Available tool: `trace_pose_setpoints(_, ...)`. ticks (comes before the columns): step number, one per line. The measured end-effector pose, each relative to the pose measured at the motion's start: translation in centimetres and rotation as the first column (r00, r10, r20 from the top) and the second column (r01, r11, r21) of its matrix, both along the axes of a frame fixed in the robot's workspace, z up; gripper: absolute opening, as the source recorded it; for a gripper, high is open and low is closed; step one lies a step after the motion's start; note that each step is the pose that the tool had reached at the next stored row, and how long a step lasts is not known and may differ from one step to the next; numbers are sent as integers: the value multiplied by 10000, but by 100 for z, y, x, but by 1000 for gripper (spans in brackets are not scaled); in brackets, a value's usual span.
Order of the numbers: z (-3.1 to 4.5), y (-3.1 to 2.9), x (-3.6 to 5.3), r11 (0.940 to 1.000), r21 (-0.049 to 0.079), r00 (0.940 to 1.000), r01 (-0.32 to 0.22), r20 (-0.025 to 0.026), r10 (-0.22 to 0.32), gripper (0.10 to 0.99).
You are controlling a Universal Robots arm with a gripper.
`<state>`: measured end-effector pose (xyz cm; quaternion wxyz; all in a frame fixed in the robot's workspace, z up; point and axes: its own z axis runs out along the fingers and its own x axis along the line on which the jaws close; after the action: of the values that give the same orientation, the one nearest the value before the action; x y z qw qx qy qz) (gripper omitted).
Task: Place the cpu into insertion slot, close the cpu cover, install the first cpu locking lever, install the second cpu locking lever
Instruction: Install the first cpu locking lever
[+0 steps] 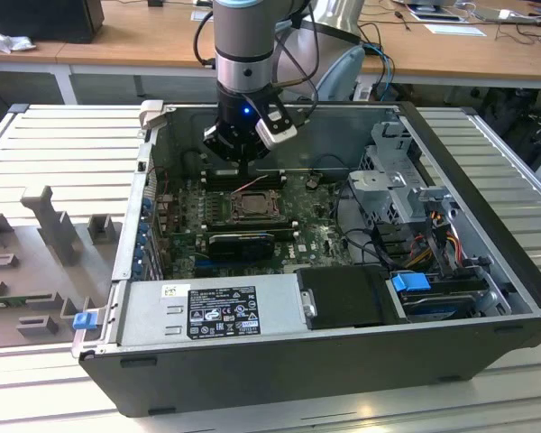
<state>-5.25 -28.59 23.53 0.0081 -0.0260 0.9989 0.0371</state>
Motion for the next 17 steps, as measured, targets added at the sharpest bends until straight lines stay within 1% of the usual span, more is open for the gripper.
trace_pose_setpoints(4,-9,0,40,10000,-1,10000,-10,0,10,106)
trace_pose_setpoints(9,-14,0,123,10000,-1,10000,-10,0,10,106)
trace_pose_setpoints(17,-20,0,201,10000,-1,10000,-13,0,13,106)
